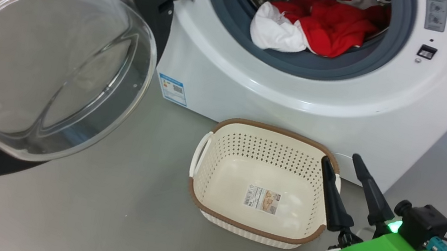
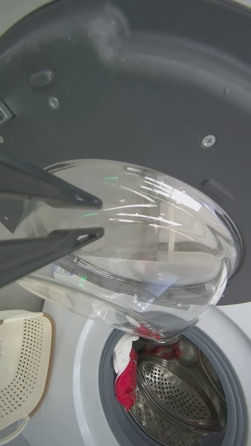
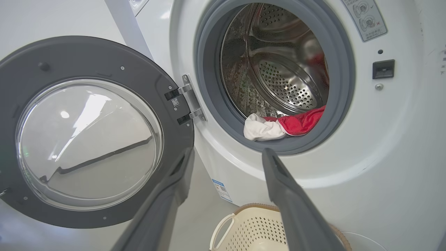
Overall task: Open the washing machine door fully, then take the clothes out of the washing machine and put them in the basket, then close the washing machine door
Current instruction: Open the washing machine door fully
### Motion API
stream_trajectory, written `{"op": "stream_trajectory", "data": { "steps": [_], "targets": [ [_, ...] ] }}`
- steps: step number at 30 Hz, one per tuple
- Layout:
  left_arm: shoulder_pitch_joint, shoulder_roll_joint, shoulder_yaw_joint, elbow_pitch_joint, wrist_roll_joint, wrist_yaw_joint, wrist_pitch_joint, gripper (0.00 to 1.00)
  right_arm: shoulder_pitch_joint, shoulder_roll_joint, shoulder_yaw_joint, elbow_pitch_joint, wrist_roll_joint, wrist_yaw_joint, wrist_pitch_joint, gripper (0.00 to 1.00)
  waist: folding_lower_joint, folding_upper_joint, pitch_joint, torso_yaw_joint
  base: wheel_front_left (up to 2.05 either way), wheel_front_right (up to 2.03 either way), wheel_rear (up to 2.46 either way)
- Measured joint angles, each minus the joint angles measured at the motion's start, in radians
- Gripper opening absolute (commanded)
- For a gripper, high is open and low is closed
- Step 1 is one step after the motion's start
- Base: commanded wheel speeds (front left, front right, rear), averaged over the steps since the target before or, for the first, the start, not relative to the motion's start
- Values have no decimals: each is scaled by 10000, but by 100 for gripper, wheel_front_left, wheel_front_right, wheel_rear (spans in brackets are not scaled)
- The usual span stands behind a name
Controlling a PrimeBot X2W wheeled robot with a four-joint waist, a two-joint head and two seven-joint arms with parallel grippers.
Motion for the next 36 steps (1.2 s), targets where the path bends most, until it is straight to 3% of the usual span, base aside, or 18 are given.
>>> {"op": "stream_trajectory", "data": {
  "steps": [1, 2, 13, 36],
  "targets": [
    [82, -82, 52, -140, 77, 0, 0, 83, 82, 0, 0, -2, 2, 0, 0, 100, 0, 0, -35, -54, 0, 0, 0],
    [177, -165, 98, -303, 178, 0, 0, 100, 153, 0, -2, -6, 2, 0, 0, 100, 0, 0, -70, -112, 0, 0, 0],
    [922, -805, 522, -1785, 667, 0, -8, 100, 262, -10, -40, -182, 8, 0, 2, 100, 0, 0, -353, -887, 0, 0, 0],
    [1587, -1829, 813, -2518, 1122, 4, -10, 100, 465, -268, 21, -479, -44, 0, 0, 100, 0, 0, -584, -2925, 0, 0, 0]
  ]
}}
